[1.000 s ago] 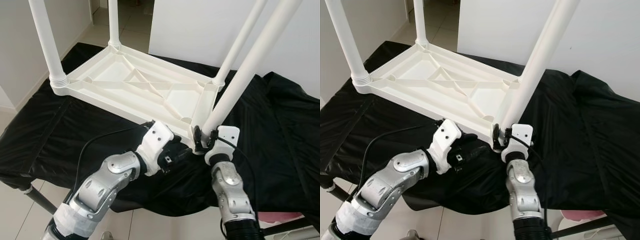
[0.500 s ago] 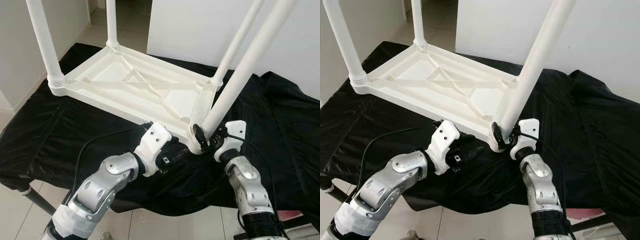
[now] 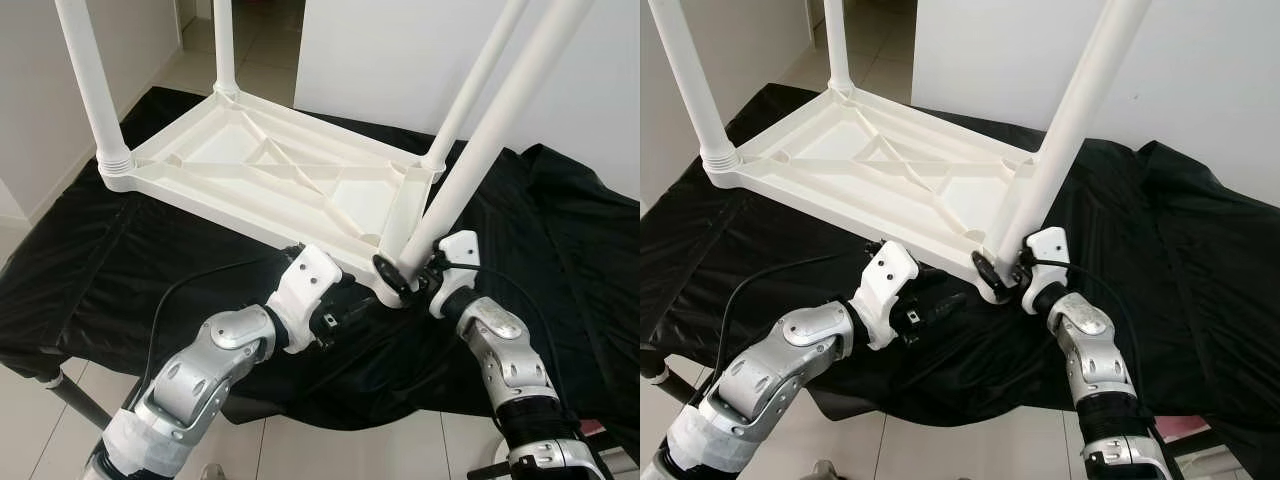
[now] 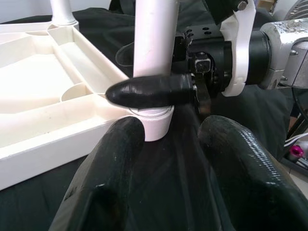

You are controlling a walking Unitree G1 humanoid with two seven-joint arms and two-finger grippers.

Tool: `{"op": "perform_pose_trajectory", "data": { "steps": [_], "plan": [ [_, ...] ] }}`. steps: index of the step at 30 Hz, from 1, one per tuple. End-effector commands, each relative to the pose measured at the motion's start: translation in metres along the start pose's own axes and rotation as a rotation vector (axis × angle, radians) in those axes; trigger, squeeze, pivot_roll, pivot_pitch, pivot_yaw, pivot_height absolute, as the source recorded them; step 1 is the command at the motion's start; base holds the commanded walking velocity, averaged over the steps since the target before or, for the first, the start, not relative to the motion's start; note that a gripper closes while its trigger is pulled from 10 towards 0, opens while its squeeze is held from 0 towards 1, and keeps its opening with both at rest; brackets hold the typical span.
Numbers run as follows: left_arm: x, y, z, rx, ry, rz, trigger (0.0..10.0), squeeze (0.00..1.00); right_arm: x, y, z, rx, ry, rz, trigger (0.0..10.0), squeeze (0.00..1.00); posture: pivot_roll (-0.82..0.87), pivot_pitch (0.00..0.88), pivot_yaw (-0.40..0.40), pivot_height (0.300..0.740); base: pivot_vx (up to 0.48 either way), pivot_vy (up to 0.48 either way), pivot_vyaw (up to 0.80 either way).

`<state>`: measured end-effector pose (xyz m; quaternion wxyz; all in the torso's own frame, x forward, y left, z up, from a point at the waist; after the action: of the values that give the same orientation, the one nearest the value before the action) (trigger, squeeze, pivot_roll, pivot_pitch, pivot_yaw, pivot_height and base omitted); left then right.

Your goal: Building children table

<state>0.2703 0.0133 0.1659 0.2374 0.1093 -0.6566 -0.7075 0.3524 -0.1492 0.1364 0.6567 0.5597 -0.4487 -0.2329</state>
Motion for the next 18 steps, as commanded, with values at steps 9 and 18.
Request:
{"op": "perform_pose_trajectory", "data": {
  "steps": [9, 18],
  "plan": [
    [0.0046, -0.0007, 0.0011, -0.002, -0.03, -0.007, 10.0, 0.0, 0.0004, -0.0042, 0.0021, 0.007, 0.048, 0.007, 0.0, 0.0, 0.08, 0.026, -0.138, 0.74, 0.0, 0.0, 0.0],
    [0.0042, -0.0009, 0.0004, -0.004, -0.033, -0.009, 10.0, 0.0, -0.0048, -0.0066, 0.0045, 0.006, 0.061, -0.009, 10.0, 0.0, 0.07, 0.024, -0.136, 0.74, 0.0, 0.0, 0.0]
  ]
}}
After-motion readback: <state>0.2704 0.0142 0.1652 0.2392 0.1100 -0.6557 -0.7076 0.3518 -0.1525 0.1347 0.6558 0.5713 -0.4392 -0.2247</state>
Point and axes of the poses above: a point about 5 cm out from each wrist's last joint towards the gripper, its own z axis pointing back from the gripper into the wrist, its own y axis along the axis of the wrist's last joint, x = y × z, the point moved 4 cm from there along -z, pointing out of the wrist towards the gripper, and after that the axes turned 14 degrees about z, right-handed, at the moved point
